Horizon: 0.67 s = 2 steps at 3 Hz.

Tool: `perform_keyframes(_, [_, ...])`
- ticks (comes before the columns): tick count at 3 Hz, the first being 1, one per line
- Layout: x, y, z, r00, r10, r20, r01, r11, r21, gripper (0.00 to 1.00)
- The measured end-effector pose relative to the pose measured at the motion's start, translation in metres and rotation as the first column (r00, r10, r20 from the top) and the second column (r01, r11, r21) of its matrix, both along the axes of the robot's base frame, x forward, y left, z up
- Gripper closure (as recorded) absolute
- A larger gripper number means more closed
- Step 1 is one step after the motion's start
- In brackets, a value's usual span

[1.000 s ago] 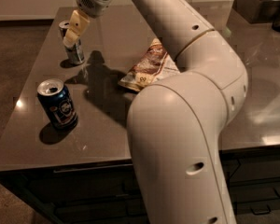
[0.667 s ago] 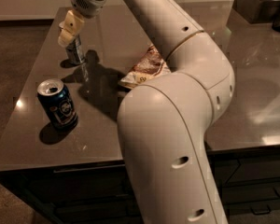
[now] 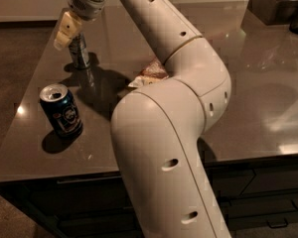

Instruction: Pick redbull can

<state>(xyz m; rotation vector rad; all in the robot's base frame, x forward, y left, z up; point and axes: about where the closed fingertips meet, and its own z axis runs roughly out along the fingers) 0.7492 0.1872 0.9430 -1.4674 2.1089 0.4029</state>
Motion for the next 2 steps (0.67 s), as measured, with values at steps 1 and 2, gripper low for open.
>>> perform_keyframes(1, [-0.0024, 0.0136, -0.0014, 0.9998, 0.013, -0.016, -0.013, 1.000, -0.001, 0.18])
perform_keyframes(2, [-0.0037, 0.0143, 0.0039, 0.9997, 0.016, -0.019, -0.017, 1.000, -0.010, 0.49])
